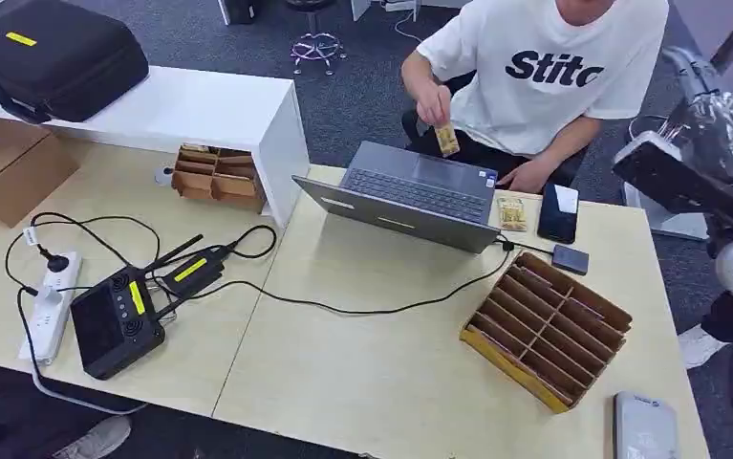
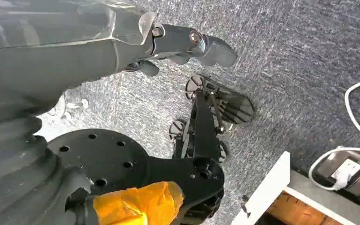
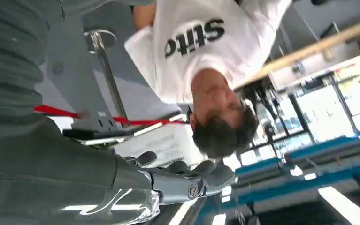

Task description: Pass the card to the sensor for recognition and then transmit it.

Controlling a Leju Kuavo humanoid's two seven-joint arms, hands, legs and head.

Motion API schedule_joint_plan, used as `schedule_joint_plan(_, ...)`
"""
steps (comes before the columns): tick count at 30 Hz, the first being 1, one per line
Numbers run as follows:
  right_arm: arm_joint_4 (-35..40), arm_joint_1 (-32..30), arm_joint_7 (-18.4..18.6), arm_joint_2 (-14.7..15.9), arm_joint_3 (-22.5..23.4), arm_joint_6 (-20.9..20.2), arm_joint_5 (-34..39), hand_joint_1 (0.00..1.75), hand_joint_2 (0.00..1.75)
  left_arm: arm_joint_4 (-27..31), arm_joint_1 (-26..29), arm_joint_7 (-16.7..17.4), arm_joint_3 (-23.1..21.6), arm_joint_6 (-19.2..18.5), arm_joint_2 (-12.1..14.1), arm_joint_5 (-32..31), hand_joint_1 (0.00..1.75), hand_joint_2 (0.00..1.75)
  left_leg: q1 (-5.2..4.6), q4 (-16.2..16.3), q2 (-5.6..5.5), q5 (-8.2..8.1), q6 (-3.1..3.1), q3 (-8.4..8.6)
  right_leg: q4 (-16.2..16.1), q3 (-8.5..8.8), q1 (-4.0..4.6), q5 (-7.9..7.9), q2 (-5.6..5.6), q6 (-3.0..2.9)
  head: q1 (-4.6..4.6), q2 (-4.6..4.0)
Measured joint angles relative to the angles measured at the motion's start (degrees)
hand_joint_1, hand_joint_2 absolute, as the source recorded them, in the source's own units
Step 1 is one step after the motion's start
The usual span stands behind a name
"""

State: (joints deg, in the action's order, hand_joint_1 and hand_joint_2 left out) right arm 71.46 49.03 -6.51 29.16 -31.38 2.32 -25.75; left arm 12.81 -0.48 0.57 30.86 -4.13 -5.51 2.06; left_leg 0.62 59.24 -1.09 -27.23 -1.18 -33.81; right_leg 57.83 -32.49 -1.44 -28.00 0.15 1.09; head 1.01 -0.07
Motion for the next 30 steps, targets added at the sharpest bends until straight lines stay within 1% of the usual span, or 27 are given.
schedule_joint_plan(3, 7.19, -5.2, -0.87, 3.04, 4.16, 2.16, 1.09, 0.0, 1.75, 0.0, 0.39, -0.35, 0.02, 0.04, 0.0, 0.68, 0.0, 1.75, 0.0, -0.01, -0.04, -0.02, 0.01, -0.02, -0.01, 0.0, 0.0, -0.02, -0.04, 0.01, 0.0, 0.0)
schedule_joint_plan(6, 14.16, -12.32, -1.9, 5.59, 9.25, 3.78, 0.74, 0.0, 1.75, 0.0, 0.63, -0.72, 0.11, 0.22, -0.02, 1.29, 0.0, 1.75, 0.0, -0.01, -0.06, -0.08, 0.05, -0.03, -0.02, 0.01, 0.01, -0.06, -0.06, 0.05, 0.0, 0.0)
schedule_joint_plan(9, 18.91, -19.51, -3.32, 7.29, 13.87, 4.74, -0.24, 0.0, 1.75, 0.0, 0.79, -0.78, 0.44, 0.44, -0.04, 1.7, 0.0, 1.75, 0.0, -0.01, -0.06, -0.09, 0.06, -0.04, -0.03, 0.01, 0.01, -0.06, -0.07, 0.05, 0.0, 0.0)
schedule_joint_plan(13, 23.12, -28.19, -4.7, 8.39, 18.12, 5.66, -1.44, 0.0, 1.75, 0.0, 1.05, -0.76, 0.94, 0.52, -0.04, 2.12, 0.0, 1.75, 0.0, -0.02, -0.01, -0.12, 0.04, -0.05, -0.02, 0.0, 0.0, -0.06, -0.04, 0.05, 0.0, 0.0)
schedule_joint_plan(17, 25.3, -31.32, -4.94, 9.11, 20.3, 5.75, -1.84, 0.0, 1.75, 0.0, 1.06, -0.77, 1.14, 0.52, -0.04, 2.21, 0.0, 1.75, 0.0, -0.02, 0.02, -0.12, 0.04, -0.02, -0.02, 0.0, 0.0, -0.06, -0.01, 0.05, 0.0, 0.0)
schedule_joint_plan(24, 27.03, -34.09, -4.98, 9.72, 21.9, 5.62, -2.01, 0.0, 1.75, 0.0, 1.07, -0.76, 1.46, 0.57, -0.04, 2.25, 0.0, 1.75, 0.0, -0.02, 0.02, -0.11, 0.03, -0.01, -0.02, 0.01, 0.0, -0.06, -0.01, 0.05, 0.0, 0.0)
schedule_joint_plan(30, 28.32, -41.54, -6.64, 9.57, 22.6, 6.86, -3.08, 0.0, 1.75, 0.0, 1.09, -0.7, 1.9, 0.87, -0.28, 2.67, 0.0, 1.75, 0.0, -0.02, -0.02, -0.16, 0.05, -0.06, -0.02, 0.02, 0.0, -0.14, -0.06, 0.07, 0.0, 0.0)
